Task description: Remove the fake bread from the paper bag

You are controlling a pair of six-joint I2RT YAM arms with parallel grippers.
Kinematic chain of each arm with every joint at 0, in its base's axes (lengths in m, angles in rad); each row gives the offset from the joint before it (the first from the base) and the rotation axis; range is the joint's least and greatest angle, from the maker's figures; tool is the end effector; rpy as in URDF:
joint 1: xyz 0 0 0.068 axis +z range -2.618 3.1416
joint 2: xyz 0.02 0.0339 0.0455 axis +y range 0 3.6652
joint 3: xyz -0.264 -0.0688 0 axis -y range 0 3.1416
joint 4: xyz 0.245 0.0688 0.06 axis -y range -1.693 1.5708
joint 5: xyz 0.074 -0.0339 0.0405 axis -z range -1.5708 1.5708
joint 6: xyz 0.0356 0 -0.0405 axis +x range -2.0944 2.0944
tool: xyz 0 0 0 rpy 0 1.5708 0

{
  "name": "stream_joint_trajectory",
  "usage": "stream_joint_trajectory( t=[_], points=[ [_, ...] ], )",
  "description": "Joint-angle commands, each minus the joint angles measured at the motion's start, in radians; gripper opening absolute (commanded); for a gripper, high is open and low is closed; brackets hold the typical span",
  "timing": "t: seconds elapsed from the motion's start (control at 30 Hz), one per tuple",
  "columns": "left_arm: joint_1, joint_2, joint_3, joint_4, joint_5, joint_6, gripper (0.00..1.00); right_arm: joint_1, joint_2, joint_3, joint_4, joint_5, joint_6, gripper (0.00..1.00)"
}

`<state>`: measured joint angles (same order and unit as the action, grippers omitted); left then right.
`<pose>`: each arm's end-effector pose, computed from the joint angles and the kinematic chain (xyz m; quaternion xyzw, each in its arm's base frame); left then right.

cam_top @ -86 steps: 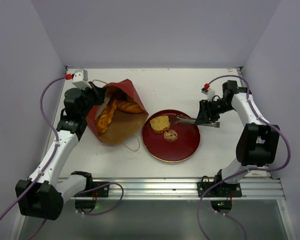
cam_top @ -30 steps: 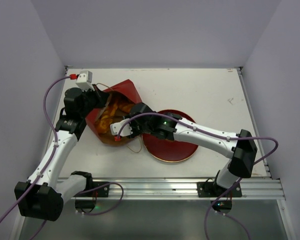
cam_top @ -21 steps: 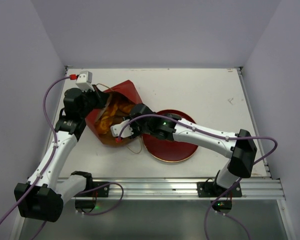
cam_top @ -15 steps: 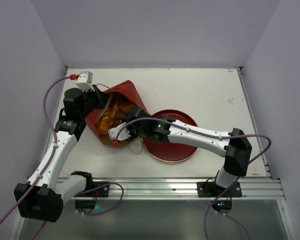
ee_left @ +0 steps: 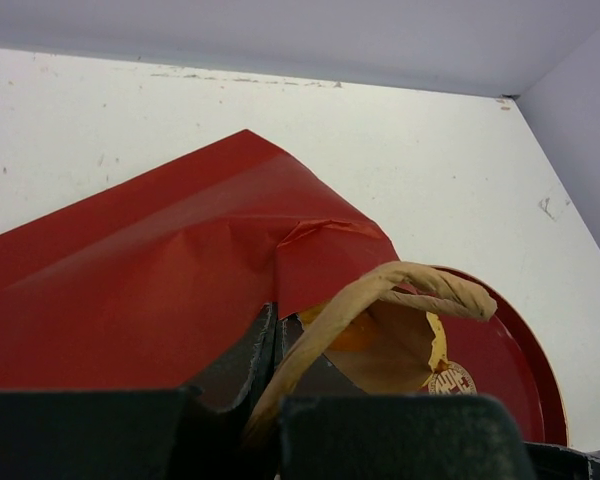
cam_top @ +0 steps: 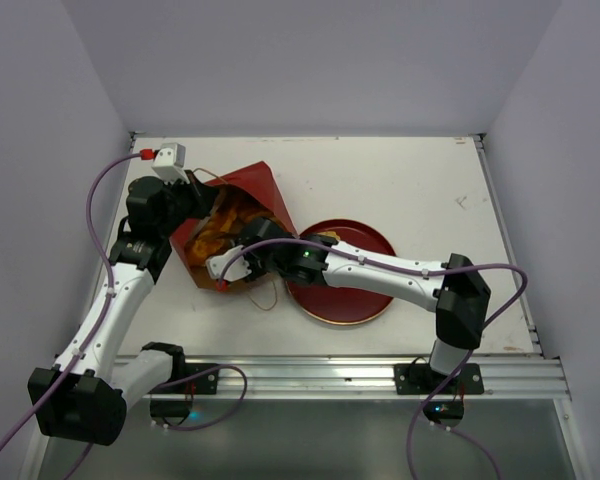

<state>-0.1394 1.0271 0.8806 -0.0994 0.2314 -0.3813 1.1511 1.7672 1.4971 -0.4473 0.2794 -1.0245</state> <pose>0.2365 -0.0414 0.3366 -0.0240 0.7861 -0.2452 0.5669 0.1741 0.3660 0.2937 -0.7716 0.4697 -0.1006 0.4170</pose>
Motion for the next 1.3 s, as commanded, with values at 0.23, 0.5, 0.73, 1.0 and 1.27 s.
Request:
stream_joint_trajectory(
  t=[0.23,0.5,0.73,1.0,1.27],
  points=[
    [-0.002,-0.030,0.024,0.052,0.048,-0.005,0.00,0.007,0.012,0.054,0.093,0.053,0.043,0.50],
    [-0.002,-0.030,0.026,0.050,0.046,-0.005,0.00,0.009,-0.012,0.029,0.124,0.064,0.060,0.50],
    [-0.002,-0.029,0.024,0.052,0.037,-0.010,0.00,0.009,-0.045,0.015,0.144,0.081,0.076,0.50],
    [-0.002,-0.030,0.029,0.053,0.039,-0.011,0.00,0.009,-0.054,-0.008,0.147,0.075,0.084,0.50],
    [-0.002,-0.027,0.027,0.061,0.060,-0.030,0.00,0.010,-0.002,0.037,0.122,0.038,0.104,0.48]
  ],
)
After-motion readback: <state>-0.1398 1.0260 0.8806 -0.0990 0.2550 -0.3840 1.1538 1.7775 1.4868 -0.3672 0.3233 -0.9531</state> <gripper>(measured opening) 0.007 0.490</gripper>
